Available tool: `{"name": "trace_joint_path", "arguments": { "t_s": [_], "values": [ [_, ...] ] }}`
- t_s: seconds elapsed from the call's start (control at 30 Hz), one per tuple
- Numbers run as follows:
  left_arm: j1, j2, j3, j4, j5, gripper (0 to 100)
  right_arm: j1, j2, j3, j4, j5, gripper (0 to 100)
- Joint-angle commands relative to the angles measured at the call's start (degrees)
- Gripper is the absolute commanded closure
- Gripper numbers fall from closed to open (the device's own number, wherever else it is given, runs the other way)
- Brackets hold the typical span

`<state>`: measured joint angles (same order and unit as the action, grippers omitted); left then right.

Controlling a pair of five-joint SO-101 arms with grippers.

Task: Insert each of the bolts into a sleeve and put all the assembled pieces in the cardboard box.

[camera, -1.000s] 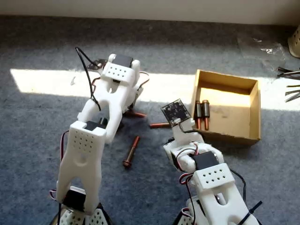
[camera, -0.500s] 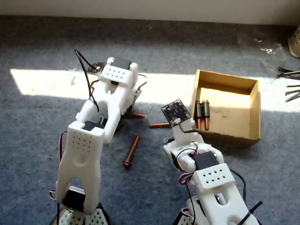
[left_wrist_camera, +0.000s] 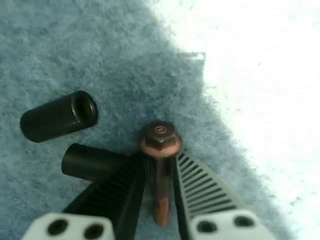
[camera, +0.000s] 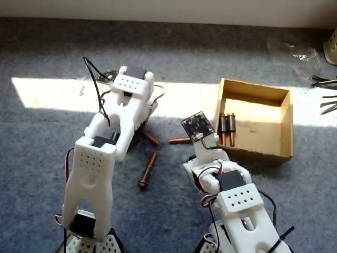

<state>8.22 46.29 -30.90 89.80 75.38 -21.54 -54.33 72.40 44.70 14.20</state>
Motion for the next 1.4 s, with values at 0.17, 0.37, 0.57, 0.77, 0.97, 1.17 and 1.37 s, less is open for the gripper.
{"name": "trace_joint_path", "arguments": {
  "t_s": [0.17, 0.37, 0.57, 0.77, 0.97, 1.17, 1.37],
  "values": [
    [-1.36, -0.57, 0.22, 0.09, -14.24, 99, 0.4, -0.48, -0.57, -1.8, 0.79, 99.4],
    [-1.45, -0.57, 0.22, 0.0, -29.1, 98, 0.4, -0.48, -0.57, -1.8, 0.79, 99.4],
    [-1.45, -0.57, 0.13, -0.62, -39.38, 98, 0.4, -0.48, -0.57, -1.8, 0.79, 99.4],
    [-1.19, -0.66, 0.13, -4.48, -59.6, 98, 0.4, -0.48, -0.57, -1.8, 0.79, 99.4],
    [-1.01, -0.57, 0.31, -7.74, -72.44, 99, 0.4, -0.48, -0.57, -1.8, 0.79, 99.4],
    [-0.92, -0.57, 0.48, -8.88, -74.55, 98, 0.4, -0.48, -0.57, -1.8, 0.79, 99.4],
    [-1.19, -0.48, 0.57, -8.53, -74.55, 98, 0.4, -0.48, -0.48, -1.8, 3.6, 99.4]
  ]
}}
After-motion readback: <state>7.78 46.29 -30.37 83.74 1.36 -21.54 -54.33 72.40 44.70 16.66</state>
